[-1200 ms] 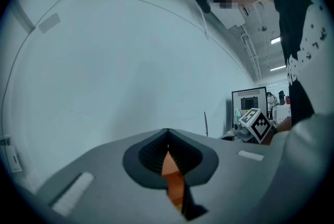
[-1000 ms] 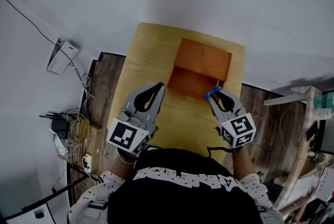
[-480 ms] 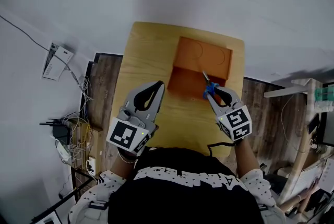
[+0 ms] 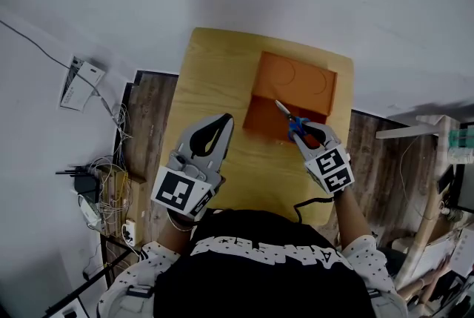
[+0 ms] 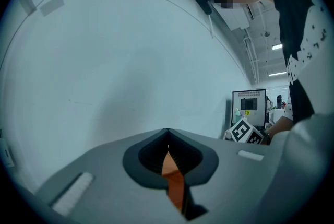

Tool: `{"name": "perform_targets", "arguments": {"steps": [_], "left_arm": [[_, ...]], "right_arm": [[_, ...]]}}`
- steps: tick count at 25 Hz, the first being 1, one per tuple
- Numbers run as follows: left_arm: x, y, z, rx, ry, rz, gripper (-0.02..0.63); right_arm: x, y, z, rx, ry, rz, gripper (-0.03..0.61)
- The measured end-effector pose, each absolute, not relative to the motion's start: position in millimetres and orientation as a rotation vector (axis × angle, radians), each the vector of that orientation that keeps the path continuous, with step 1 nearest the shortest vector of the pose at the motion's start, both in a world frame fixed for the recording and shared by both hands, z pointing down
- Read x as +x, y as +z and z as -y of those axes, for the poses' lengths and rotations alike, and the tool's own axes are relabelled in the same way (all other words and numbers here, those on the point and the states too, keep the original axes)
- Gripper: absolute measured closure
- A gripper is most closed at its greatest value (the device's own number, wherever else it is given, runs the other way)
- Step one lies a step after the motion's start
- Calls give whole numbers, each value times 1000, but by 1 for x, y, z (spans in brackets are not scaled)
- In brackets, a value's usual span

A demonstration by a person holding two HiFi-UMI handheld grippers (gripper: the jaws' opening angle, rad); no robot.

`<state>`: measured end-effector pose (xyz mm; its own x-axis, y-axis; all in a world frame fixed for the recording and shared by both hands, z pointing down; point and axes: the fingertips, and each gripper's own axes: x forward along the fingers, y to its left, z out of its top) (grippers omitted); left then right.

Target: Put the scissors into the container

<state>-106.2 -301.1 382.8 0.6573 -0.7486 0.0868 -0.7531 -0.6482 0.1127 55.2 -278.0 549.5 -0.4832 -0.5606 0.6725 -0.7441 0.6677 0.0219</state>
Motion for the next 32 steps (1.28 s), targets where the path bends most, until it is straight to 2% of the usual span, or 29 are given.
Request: {"name": "perform_targets", "arguments": {"steps": [15, 32], "left_arm": [[-122, 391, 309, 2694, 45, 1285, 612], [-134, 396, 312, 2663, 39, 1309, 612]], "right_arm": [[49, 597, 282, 748, 275, 2017, 482], [51, 625, 284, 629, 330, 1863, 479]]}}
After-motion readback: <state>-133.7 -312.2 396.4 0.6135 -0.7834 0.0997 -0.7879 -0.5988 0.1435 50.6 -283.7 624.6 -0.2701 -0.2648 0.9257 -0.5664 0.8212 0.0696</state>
